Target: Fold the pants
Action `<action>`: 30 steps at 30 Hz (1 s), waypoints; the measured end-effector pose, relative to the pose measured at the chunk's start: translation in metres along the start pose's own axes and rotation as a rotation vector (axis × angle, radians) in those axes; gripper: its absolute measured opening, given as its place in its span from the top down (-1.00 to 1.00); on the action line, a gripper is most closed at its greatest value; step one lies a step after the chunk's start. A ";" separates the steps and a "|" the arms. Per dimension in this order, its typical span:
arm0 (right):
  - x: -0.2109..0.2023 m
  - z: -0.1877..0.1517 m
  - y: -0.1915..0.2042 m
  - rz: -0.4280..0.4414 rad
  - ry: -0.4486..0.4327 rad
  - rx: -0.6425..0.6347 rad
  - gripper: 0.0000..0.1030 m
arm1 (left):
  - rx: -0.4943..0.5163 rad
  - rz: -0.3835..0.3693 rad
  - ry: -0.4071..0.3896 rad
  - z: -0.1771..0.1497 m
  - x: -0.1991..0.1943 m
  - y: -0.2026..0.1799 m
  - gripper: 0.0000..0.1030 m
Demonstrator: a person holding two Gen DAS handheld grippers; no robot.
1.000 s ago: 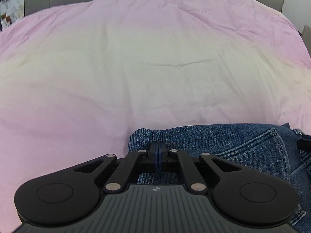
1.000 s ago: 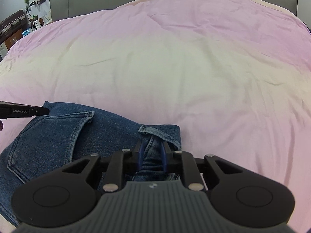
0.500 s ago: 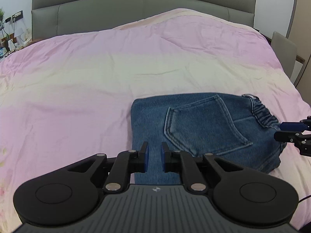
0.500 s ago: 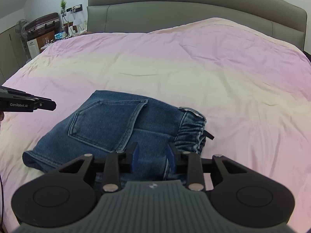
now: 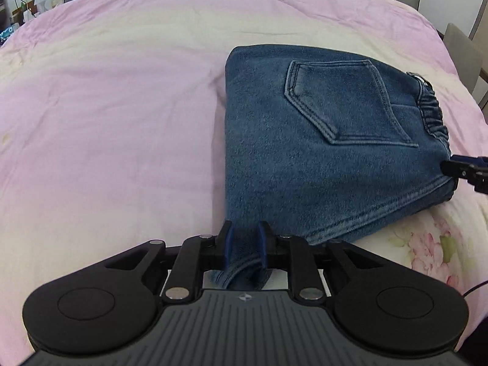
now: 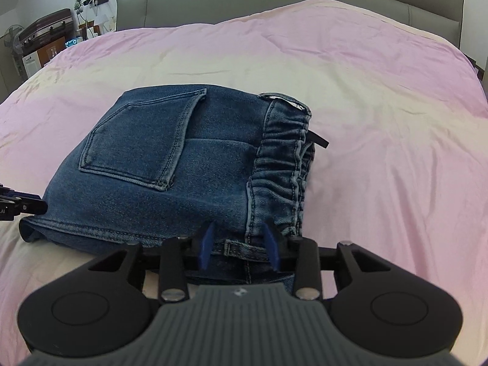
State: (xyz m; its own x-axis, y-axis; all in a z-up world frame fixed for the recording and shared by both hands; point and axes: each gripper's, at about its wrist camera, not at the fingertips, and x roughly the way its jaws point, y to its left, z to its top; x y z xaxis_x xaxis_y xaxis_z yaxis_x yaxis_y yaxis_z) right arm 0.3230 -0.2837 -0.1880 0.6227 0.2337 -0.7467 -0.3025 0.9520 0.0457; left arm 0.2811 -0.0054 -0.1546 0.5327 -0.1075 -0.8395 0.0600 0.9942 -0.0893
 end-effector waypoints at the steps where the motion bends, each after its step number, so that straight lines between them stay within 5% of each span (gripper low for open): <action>1: 0.000 0.001 -0.001 0.002 0.003 0.008 0.38 | 0.004 0.033 -0.016 -0.006 -0.008 0.001 0.57; 4: 0.001 0.003 -0.001 -0.001 0.003 0.021 0.38 | -0.033 0.040 -0.072 -0.012 -0.031 0.010 0.55; 10: 0.002 0.004 0.002 -0.002 0.002 0.036 0.36 | 0.040 0.079 -0.036 -0.018 -0.028 -0.002 0.08; 15: 0.002 0.005 0.002 -0.001 0.004 0.043 0.36 | -0.032 -0.016 -0.008 -0.017 -0.014 -0.001 -0.10; 18: 0.001 0.004 0.002 -0.001 0.001 0.051 0.36 | 0.033 -0.022 -0.064 -0.022 -0.021 -0.016 -0.35; 21: 0.001 0.004 0.003 -0.002 -0.001 0.049 0.35 | -0.011 0.046 -0.047 -0.019 -0.012 -0.012 -0.17; 24: 0.002 0.003 0.002 0.002 -0.002 0.050 0.35 | -0.152 -0.028 -0.053 -0.012 -0.005 0.005 0.13; 30: 0.001 0.004 0.004 -0.006 -0.002 0.044 0.36 | -0.303 -0.061 -0.156 -0.016 -0.020 0.014 0.30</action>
State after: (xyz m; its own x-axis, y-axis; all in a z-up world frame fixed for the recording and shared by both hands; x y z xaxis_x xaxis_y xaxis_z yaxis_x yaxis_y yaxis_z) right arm 0.3255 -0.2786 -0.1857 0.6256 0.2288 -0.7458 -0.2674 0.9610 0.0705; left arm 0.2577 0.0112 -0.1478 0.6599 -0.1429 -0.7376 -0.1454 0.9389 -0.3120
